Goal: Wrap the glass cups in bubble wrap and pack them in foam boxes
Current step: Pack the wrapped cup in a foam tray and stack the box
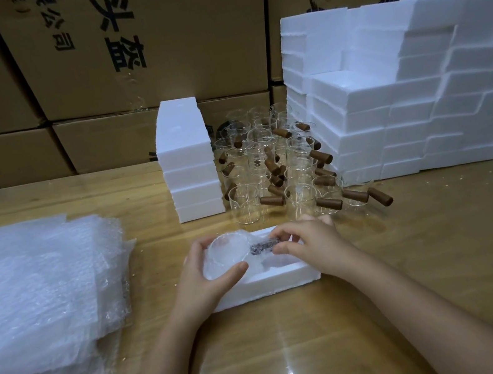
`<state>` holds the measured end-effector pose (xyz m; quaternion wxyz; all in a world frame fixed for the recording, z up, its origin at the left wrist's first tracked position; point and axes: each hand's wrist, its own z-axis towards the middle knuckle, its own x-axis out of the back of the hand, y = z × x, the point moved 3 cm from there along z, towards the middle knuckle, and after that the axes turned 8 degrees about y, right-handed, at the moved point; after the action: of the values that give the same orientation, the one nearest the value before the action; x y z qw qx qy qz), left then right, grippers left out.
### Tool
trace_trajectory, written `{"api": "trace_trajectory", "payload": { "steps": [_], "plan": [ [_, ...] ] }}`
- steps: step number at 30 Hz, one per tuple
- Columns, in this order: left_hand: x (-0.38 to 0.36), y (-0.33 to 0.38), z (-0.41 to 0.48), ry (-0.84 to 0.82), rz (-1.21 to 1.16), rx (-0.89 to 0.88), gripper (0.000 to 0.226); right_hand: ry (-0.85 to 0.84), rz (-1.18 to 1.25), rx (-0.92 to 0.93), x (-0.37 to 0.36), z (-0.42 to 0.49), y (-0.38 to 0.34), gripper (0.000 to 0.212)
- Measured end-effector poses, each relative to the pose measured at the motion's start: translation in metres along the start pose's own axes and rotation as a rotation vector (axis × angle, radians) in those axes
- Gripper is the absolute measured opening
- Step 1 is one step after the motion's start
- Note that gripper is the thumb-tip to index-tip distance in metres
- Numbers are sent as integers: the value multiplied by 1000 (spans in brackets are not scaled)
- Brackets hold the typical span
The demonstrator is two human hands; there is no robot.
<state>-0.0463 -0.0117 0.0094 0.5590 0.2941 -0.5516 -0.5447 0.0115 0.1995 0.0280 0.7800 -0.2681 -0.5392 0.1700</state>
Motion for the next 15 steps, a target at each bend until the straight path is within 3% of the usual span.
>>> {"api": "trace_trajectory", "payload": {
  "steps": [6, 9, 11, 15],
  "plan": [
    [0, -2, 1, -22, 12, -9, 66, -112, -80, 38, 4, 3, -5, 18],
    [0, -1, 1, -36, 29, -22, 67, -209, 24, 30, 25, 12, -12, 20],
    [0, 0, 2, -31, -3, -25, 67, -110, 45, 42, 50, 25, -12, 16],
    [-1, -2, 5, 9, -22, -17, 59, 321, -77, 106, 112, 59, -4, 21]
  ]
}}
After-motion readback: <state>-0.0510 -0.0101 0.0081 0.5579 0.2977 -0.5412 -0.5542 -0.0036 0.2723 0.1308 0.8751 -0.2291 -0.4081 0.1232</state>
